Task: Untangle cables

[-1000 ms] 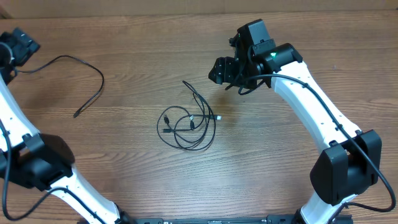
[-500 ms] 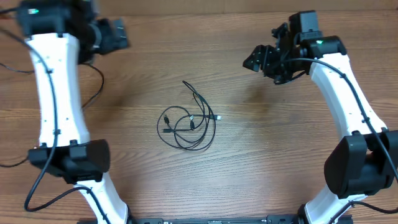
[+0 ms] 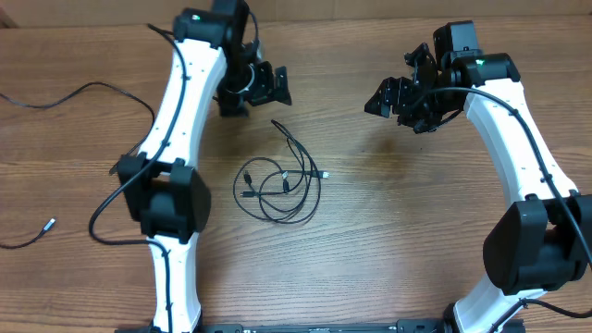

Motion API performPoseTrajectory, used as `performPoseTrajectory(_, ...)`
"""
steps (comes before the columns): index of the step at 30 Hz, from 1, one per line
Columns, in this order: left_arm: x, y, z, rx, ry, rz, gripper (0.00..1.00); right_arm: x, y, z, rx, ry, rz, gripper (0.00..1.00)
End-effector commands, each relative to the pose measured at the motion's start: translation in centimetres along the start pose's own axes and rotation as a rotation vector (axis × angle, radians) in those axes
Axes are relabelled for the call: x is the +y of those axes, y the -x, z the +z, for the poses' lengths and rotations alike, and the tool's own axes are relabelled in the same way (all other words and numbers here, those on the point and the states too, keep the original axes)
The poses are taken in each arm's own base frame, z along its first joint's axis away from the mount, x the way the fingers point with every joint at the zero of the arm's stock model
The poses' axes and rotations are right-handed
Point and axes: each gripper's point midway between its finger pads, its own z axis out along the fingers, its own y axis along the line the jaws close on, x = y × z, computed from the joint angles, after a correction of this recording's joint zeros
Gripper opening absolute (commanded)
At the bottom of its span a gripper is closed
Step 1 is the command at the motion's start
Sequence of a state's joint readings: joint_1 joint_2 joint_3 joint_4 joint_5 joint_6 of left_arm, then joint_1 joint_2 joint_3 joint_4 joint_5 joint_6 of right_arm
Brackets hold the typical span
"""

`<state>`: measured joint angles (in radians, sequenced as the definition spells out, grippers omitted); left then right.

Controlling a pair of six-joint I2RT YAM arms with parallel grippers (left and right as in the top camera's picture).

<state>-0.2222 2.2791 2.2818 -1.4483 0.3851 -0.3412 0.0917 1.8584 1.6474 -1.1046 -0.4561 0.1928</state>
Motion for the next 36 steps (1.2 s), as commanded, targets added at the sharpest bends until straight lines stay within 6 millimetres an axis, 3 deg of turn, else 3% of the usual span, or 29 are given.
performPoseTrajectory(1,-1.3,-0.5,4.1,0.117,-0.103,-0.071,0.82,-0.1,-0.4,0.1,0.019,0.001,-0.019,0.8)
performPoseTrajectory(7,-1.2,-1.2,9.5,0.252,-0.168,-0.121,0.42,-0.8,-1.3,0.1,0.051,-0.039,-0.029,0.81)
performPoseTrajectory(9,-0.9,-1.4,10.4,0.271,-0.16,-0.13,0.33,-0.9,-1.4,0.1,0.053,-0.042,-0.034,0.81)
performPoseTrajectory(10,-0.8,-1.5,10.7,0.279,-0.157,-0.134,0.2,-0.9,-1.4,0.1,0.053,-0.042,-0.034,0.81)
performPoseTrajectory(12,-0.5,-1.5,11.1,0.285,-0.15,-0.137,0.07,-0.9,-1.3,0.1,0.052,-0.042,-0.035,0.81)
performPoseTrajectory(17,-0.4,-1.0,11.0,0.265,-0.149,-0.131,0.04,-0.9,-1.3,0.1,0.05,-0.041,-0.036,0.81)
performPoseTrajectory(21,-0.9,0.8,8.4,0.188,-0.18,-0.114,0.04,-0.9,-1.3,0.1,0.051,-0.041,-0.035,0.82)
performPoseTrajectory(25,-2.9,2.4,3.4,0.048,-0.169,-0.027,0.04,-0.9,-1.3,0.1,0.049,-0.04,-0.036,0.82)
performPoseTrajectory(30,-6.7,2.0,-2.4,-0.117,-0.13,0.171,0.04,-0.6,-1.1,0.2,0.042,-0.037,-0.045,0.85)
performPoseTrajectory(33,-8.1,1.2,-4.1,-0.165,-0.104,0.223,0.09,-0.4,-1.2,0.3,0.043,-0.035,-0.05,0.85)
performPoseTrajectory(34,-8.4,0.9,-4.3,-0.165,-0.104,0.238,0.04,-0.1,-1.3,0.3,0.048,-0.025,-0.053,0.86)
performPoseTrajectory(36,-8.8,0.8,-4.2,-0.176,-0.093,0.25,0.04,1.7,-1.8,0.4,0.072,0.07,-0.059,0.86)
